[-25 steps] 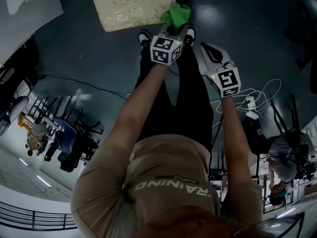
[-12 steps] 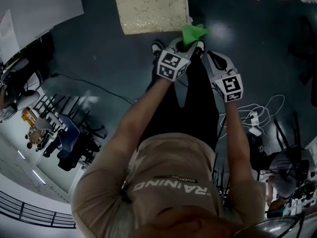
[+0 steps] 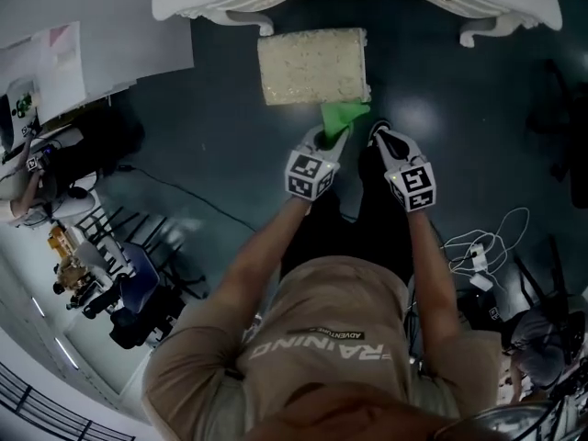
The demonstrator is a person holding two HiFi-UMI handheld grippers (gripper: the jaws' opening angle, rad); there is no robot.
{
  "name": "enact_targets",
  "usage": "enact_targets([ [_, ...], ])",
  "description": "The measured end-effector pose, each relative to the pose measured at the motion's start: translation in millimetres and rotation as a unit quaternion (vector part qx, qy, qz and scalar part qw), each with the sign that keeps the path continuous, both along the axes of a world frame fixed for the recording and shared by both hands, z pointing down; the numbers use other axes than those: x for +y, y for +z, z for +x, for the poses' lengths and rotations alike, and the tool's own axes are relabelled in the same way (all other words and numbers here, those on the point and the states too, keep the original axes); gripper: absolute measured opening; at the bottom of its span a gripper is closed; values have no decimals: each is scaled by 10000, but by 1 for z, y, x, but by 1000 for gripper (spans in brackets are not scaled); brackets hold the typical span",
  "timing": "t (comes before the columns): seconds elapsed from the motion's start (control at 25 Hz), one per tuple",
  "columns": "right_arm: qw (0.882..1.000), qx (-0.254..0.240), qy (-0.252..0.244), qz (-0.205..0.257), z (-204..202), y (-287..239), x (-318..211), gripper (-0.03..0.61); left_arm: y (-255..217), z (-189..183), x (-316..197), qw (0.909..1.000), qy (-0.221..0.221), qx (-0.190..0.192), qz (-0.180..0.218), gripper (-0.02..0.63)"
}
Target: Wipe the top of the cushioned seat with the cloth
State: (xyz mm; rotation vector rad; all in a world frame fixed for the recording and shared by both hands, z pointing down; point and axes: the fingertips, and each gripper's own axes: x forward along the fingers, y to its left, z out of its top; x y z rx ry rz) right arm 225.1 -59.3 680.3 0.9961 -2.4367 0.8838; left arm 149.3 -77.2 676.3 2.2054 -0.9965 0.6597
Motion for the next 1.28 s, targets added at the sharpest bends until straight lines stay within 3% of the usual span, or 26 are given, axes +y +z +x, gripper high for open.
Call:
enact_targets([
  [0.36, 9992, 154, 111, 344, -62, -53, 40, 2, -49, -76, 57, 9985, -415, 216, 297, 47],
  [0.56, 9978, 292, 115, 576, -123, -96, 104, 2, -89, -146, 129, 9966, -444, 339, 606, 48],
  [0.88, 9929, 195, 471, 1079, -226, -192, 222, 2, -165, -248, 253, 9906, 60, 387, 1312, 48],
  [1.08, 9914, 191, 484, 1199, -275, -243, 299, 2, -208, -310, 319, 9911, -361, 480, 1186, 48],
  [1.28, 9881, 135, 553, 1427, -281, -299, 343, 2, -259, -329, 354, 9870, -572, 532, 1404, 48],
])
